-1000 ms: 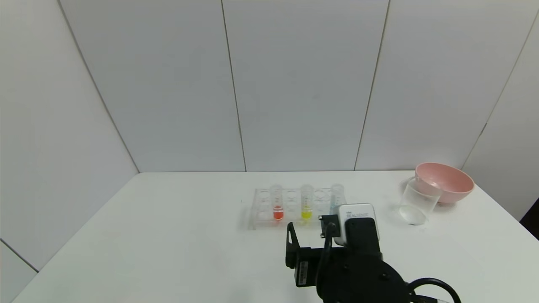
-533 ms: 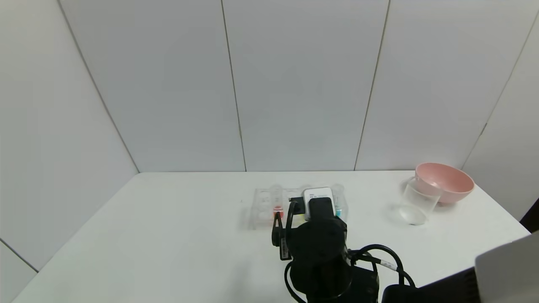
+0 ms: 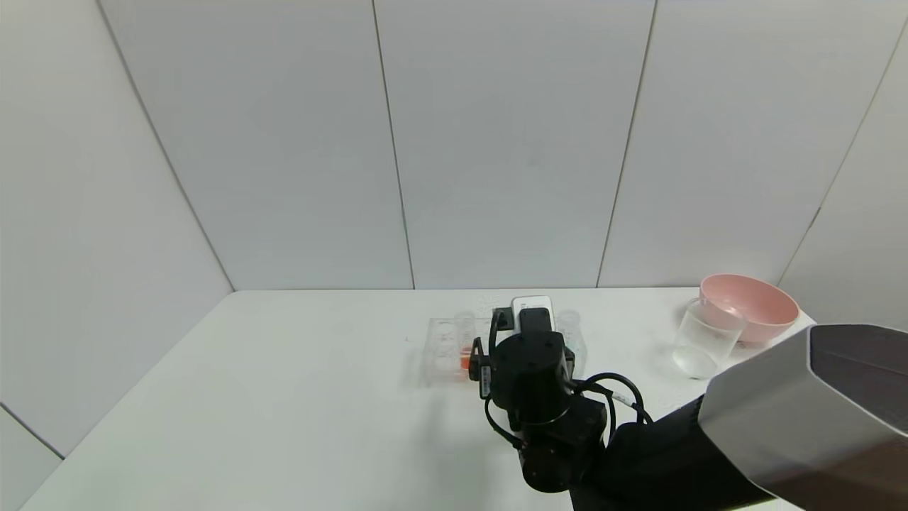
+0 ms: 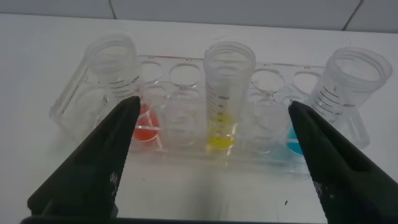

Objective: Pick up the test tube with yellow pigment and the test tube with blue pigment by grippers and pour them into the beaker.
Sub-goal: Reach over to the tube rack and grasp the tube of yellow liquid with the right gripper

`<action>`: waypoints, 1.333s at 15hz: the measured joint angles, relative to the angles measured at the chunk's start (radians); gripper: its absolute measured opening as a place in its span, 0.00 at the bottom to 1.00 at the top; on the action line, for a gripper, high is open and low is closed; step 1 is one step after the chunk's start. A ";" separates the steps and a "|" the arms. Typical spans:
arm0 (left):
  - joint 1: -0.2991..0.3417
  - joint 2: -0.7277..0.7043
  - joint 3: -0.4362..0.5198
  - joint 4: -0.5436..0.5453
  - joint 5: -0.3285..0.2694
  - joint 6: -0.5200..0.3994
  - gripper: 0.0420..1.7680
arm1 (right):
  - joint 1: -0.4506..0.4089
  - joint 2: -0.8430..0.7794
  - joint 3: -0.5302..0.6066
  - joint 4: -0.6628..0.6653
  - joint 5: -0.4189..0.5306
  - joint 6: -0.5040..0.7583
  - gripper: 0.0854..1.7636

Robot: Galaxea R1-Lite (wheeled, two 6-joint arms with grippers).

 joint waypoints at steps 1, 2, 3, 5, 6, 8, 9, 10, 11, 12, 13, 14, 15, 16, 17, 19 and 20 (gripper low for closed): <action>0.000 0.000 0.000 0.000 0.000 0.000 1.00 | -0.013 0.014 -0.020 -0.001 0.002 -0.016 0.97; 0.000 0.000 0.000 0.000 0.000 0.000 1.00 | -0.028 0.030 -0.043 -0.003 0.004 -0.031 0.97; 0.000 0.000 0.000 0.000 0.000 0.000 1.00 | -0.041 0.044 -0.064 -0.003 0.004 -0.043 0.97; 0.000 0.000 0.000 0.000 0.000 0.000 1.00 | -0.065 0.071 -0.101 -0.004 0.030 -0.056 0.97; 0.000 0.000 0.000 0.000 0.000 0.000 1.00 | -0.071 0.082 -0.115 -0.004 0.040 -0.057 0.97; 0.000 0.000 0.000 0.000 0.000 0.000 1.00 | -0.079 0.099 -0.139 -0.003 0.050 -0.062 0.97; 0.000 0.000 0.000 0.000 0.000 0.000 1.00 | -0.081 0.106 -0.146 -0.003 0.051 -0.066 0.97; 0.000 0.000 0.000 0.000 0.000 0.000 1.00 | -0.081 0.111 -0.154 -0.003 0.051 -0.066 0.97; 0.000 0.000 0.000 0.000 0.000 0.000 1.00 | -0.081 0.116 -0.161 -0.003 0.051 -0.067 0.97; 0.000 0.000 0.000 0.000 0.000 0.000 1.00 | -0.082 0.121 -0.167 -0.004 0.051 -0.071 0.97; 0.000 0.000 0.000 0.000 0.000 0.000 1.00 | -0.083 0.124 -0.171 -0.004 0.051 -0.071 0.97; 0.000 0.000 0.000 0.000 0.000 0.000 1.00 | -0.083 0.126 -0.175 -0.004 0.052 -0.072 0.97; 0.000 0.000 0.000 0.000 0.000 0.000 1.00 | -0.083 0.129 -0.178 -0.004 0.053 -0.072 0.97; 0.000 0.000 0.000 0.000 0.000 0.000 1.00 | -0.084 0.133 -0.180 -0.004 0.054 -0.072 0.97; 0.000 0.000 0.000 0.000 0.000 0.000 1.00 | -0.084 0.137 -0.181 -0.005 0.053 -0.072 0.97; -0.001 0.000 0.000 0.000 0.000 0.000 1.00 | -0.083 0.142 -0.183 -0.006 0.054 -0.073 0.87; -0.001 0.000 0.000 0.000 0.000 0.000 1.00 | -0.082 0.143 -0.183 -0.006 0.054 -0.073 0.76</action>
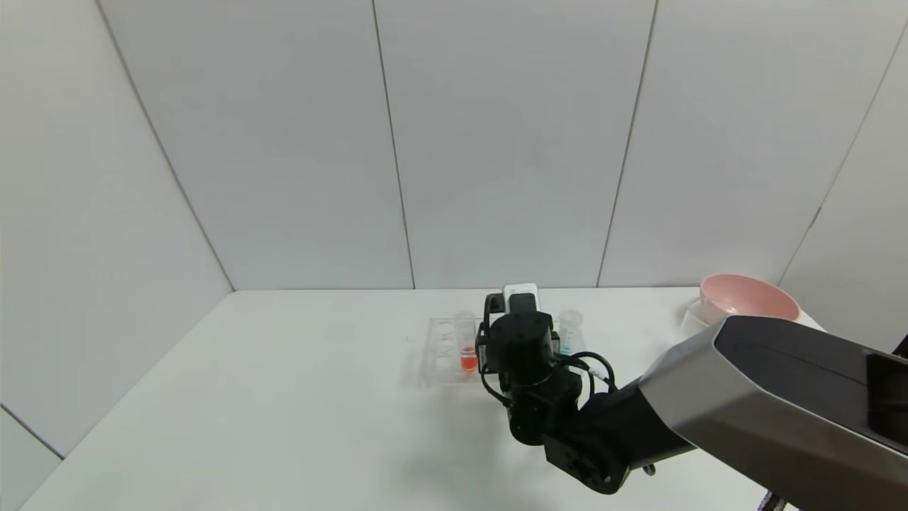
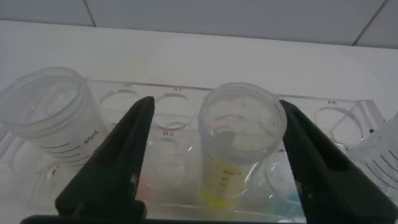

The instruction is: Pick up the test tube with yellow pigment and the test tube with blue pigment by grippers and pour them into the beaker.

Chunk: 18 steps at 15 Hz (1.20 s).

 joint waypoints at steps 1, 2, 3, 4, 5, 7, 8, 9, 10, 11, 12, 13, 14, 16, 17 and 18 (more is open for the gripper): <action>0.000 0.000 0.000 0.000 0.000 0.000 1.00 | 0.000 0.000 0.000 0.000 0.000 0.000 0.67; 0.000 0.000 0.000 0.000 0.000 0.000 1.00 | 0.000 -0.002 0.000 0.000 0.000 0.000 0.59; 0.001 0.000 0.000 0.000 0.000 0.000 1.00 | 0.000 -0.005 0.001 0.000 -0.001 0.000 0.52; 0.000 0.000 0.000 0.000 0.000 0.000 1.00 | 0.000 -0.009 0.004 0.000 -0.002 0.000 0.46; 0.000 0.000 0.000 0.000 0.000 0.000 1.00 | 0.001 -0.012 0.007 0.000 -0.002 0.000 0.41; 0.000 0.000 0.000 0.000 0.000 0.000 1.00 | 0.004 -0.017 0.012 0.000 -0.006 -0.001 0.29; 0.001 0.000 0.000 0.000 0.000 0.000 1.00 | 0.005 -0.020 0.013 0.000 -0.006 -0.001 0.29; 0.001 0.000 0.000 0.000 0.000 0.000 1.00 | 0.006 -0.023 0.014 0.000 -0.007 -0.001 0.29; 0.001 0.000 0.000 0.000 0.000 0.000 1.00 | 0.008 -0.025 0.015 0.000 -0.009 -0.001 0.29; 0.000 0.000 0.000 0.000 0.000 0.000 1.00 | 0.009 -0.029 0.016 0.000 -0.010 -0.001 0.29; 0.001 0.000 0.000 0.000 0.000 0.000 1.00 | 0.010 -0.035 0.016 0.000 -0.011 -0.002 0.29; 0.001 0.000 0.000 0.000 0.000 0.000 1.00 | 0.011 -0.044 0.016 0.000 -0.012 -0.009 0.29; 0.001 0.000 0.000 0.000 0.000 0.000 1.00 | 0.012 -0.055 0.016 0.000 -0.012 -0.023 0.29; 0.001 0.000 0.000 0.000 0.000 0.000 1.00 | 0.014 -0.085 0.017 -0.001 -0.012 -0.042 0.29; 0.001 0.000 0.000 0.000 0.000 0.000 1.00 | 0.015 -0.101 0.016 -0.002 -0.011 -0.056 0.29; 0.001 0.000 0.000 0.000 0.000 0.000 1.00 | 0.015 -0.117 0.010 -0.002 -0.009 -0.066 0.29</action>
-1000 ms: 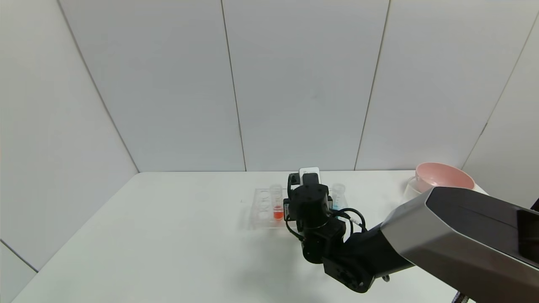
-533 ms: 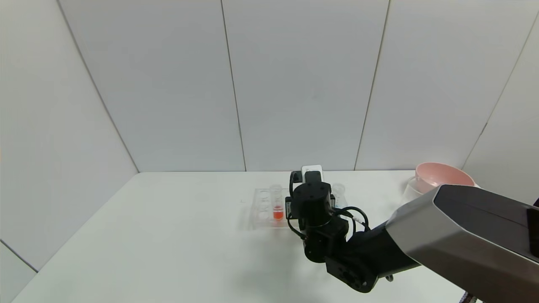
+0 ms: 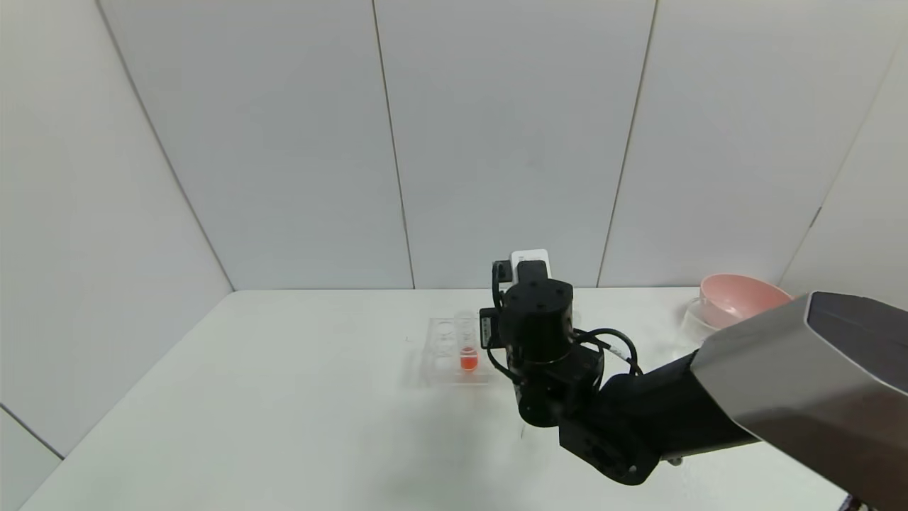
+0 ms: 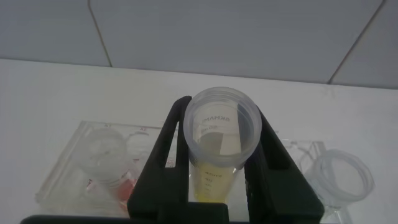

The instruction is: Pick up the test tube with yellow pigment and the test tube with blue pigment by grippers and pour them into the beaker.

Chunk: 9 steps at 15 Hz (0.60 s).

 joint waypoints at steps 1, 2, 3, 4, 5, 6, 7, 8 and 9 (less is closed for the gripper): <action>0.000 0.000 0.000 0.000 0.000 0.000 1.00 | 0.000 -0.016 -0.004 0.000 0.003 -0.009 0.29; 0.000 0.000 0.000 0.000 0.000 0.000 1.00 | 0.000 -0.030 -0.007 0.000 0.003 -0.017 0.29; 0.000 0.000 0.000 0.000 0.000 0.000 1.00 | 0.000 -0.044 -0.010 0.000 0.003 -0.025 0.29; 0.000 0.000 0.000 0.000 0.000 0.000 1.00 | -0.001 -0.054 -0.011 0.000 0.003 -0.029 0.29; 0.000 0.000 0.000 0.000 0.000 0.000 1.00 | 0.000 -0.062 -0.013 0.000 0.003 -0.030 0.29; 0.000 0.000 0.000 0.000 0.000 0.000 1.00 | 0.001 -0.068 -0.013 0.000 0.003 -0.035 0.29; 0.000 0.000 0.000 0.000 0.000 0.000 1.00 | 0.001 -0.072 -0.013 0.000 0.004 -0.037 0.29; 0.000 0.000 0.000 0.000 0.000 0.000 1.00 | 0.001 -0.075 -0.013 0.000 0.003 -0.037 0.29; 0.000 0.000 0.000 0.000 0.000 0.000 1.00 | 0.001 -0.079 -0.013 0.001 0.004 -0.040 0.29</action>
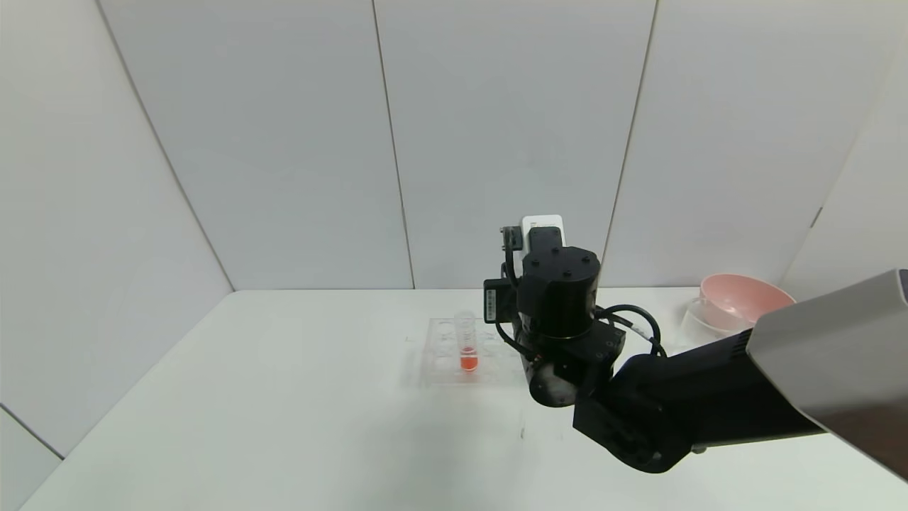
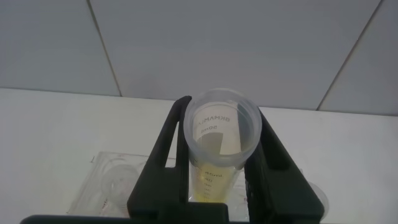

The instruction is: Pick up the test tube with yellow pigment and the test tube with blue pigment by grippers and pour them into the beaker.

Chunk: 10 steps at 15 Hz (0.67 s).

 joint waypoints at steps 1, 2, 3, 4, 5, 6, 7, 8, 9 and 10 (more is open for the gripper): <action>0.000 0.000 0.000 0.000 0.000 0.000 1.00 | 0.000 -0.007 0.000 0.001 0.007 -0.009 0.29; 0.000 0.000 0.000 0.000 0.000 0.000 1.00 | -0.003 -0.019 0.006 0.001 0.031 -0.019 0.29; 0.000 0.000 0.000 0.000 0.000 0.000 1.00 | -0.008 -0.040 0.019 0.003 0.070 -0.025 0.29; 0.000 0.000 0.000 0.000 0.000 0.000 1.00 | -0.015 -0.067 0.040 0.007 0.120 -0.031 0.29; 0.000 0.000 0.000 0.000 0.000 0.000 1.00 | -0.025 -0.100 0.070 0.012 0.183 -0.042 0.29; 0.000 0.000 0.000 0.000 0.000 0.000 1.00 | -0.040 -0.141 0.114 0.014 0.260 -0.059 0.29; 0.000 0.000 0.000 0.000 0.000 0.000 1.00 | -0.060 -0.182 0.160 0.017 0.343 -0.072 0.29; 0.000 0.000 0.000 0.000 0.000 0.000 1.00 | -0.087 -0.224 0.209 0.020 0.427 -0.083 0.29; 0.000 0.000 0.000 0.000 0.000 0.000 1.00 | -0.123 -0.271 0.257 0.031 0.524 -0.091 0.29; 0.000 0.000 0.000 0.000 0.000 0.000 1.00 | -0.162 -0.313 0.304 0.047 0.611 -0.094 0.29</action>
